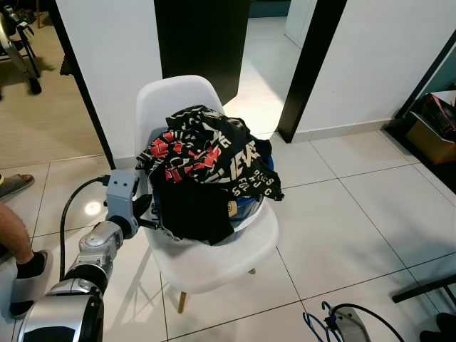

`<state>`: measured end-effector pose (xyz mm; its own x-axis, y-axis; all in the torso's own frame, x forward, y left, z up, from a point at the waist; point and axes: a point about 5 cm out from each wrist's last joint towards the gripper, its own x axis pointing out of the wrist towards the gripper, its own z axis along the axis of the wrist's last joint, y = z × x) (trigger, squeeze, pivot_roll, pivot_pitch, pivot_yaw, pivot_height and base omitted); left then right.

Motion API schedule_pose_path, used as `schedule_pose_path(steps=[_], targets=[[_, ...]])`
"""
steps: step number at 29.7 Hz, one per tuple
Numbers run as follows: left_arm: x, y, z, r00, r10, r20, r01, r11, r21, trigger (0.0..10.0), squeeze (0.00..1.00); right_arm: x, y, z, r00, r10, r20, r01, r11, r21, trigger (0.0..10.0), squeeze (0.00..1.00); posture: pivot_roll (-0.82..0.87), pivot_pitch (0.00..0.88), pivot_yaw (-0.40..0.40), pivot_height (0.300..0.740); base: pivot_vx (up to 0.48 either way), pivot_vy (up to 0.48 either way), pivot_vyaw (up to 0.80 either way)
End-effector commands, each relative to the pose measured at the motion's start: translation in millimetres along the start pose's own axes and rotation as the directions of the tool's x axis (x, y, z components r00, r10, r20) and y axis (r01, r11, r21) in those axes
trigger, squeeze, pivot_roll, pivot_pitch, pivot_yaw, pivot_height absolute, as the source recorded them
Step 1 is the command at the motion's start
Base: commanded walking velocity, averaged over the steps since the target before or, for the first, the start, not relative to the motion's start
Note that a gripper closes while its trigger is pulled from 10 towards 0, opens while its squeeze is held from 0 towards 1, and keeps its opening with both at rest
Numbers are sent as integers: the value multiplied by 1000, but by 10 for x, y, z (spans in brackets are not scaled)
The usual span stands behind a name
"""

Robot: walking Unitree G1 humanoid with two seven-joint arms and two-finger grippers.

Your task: Hang hanger

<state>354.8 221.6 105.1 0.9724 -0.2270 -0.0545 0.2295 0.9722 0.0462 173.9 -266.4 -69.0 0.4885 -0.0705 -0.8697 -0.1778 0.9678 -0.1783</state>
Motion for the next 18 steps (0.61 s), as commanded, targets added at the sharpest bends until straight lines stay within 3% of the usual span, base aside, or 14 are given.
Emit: schedule_pose_path(steps=[1, 3, 5, 10, 11, 12, 15, 16, 17, 18], targets=[[-18, 79, 68, 999, 21, 41, -21, 1000, 4, 0, 0, 0, 16, -39, 1000, -2, -8, 2, 1000, 18, 10000, 0, -231, 155, -44, 740, 0, 0, 0], [-43, 226, 286, 984, 47, 171, -46, 999, -8, 0, 0, 10, 39, -6, 1000, -1, -1, 1, 1000, 21, 10000, 0, -210, 141, -41, 740, 0, 0, 0], [-67, 291, 368, 974, 56, 219, -56, 998, -6, 0, 0, 15, 49, 11, 1000, -1, 1, 1, 1000, 21, 10000, 0, -199, 135, -40, 740, 0, 0, 0], [-94, 338, 412, 966, 58, 251, -54, 998, -22, 0, 0, 19, 58, 25, 1000, 1, 3, -1, 1000, 19, 10000, 0, -192, 131, -41, 740, 0, 0, 0], [-129, 337, 330, 973, 36, 228, -23, 998, -62, 0, 0, 24, 70, 47, 1000, 3, 5, -3, 1000, 15, 10000, 0, -180, 124, -35, 740, 0, 0, 0], [-161, 301, 179, 986, 4, 164, 13, 994, -104, 902, 1000, 29, 81, 68, 1000, 4, 7, -4, 1000, 12, 10000, 0, -174, 117, -32, 740, 0, 0, 0], [-161, 301, 179, 986, 4, 164, 13, 994, -104, 902, 1000, 29, 81, 68, 1000, 4, 7, -4, 1000, 12, 10000, 0, -174, 117, -32, 740, 0, 0, 0], [-193, 244, 21, 995, -25, 97, 39, 990, -138, 10000, 1000, 33, 90, 84, 1000, 4, 9, -4, 1000, 10, 10000, 0, -171, 113, -31, 740, 0, 0, 0], [-226, 158, -157, 999, -50, 22, 53, 983, -176, 10000, 1000, 39, 100, 107, 1000, 1, 12, -1, 1000, 9, 10000, 0, -152, 101, -16, 740, 0, 0, 0], [-226, 158, -157, 999, -50, 22, 53, 983, -176, 10000, 1000, 39, 100, 107, 1000, 1, 12, -1, 1000, 9, 10000, 0, -152, 101, -16, 740, 0, 0, 0]])
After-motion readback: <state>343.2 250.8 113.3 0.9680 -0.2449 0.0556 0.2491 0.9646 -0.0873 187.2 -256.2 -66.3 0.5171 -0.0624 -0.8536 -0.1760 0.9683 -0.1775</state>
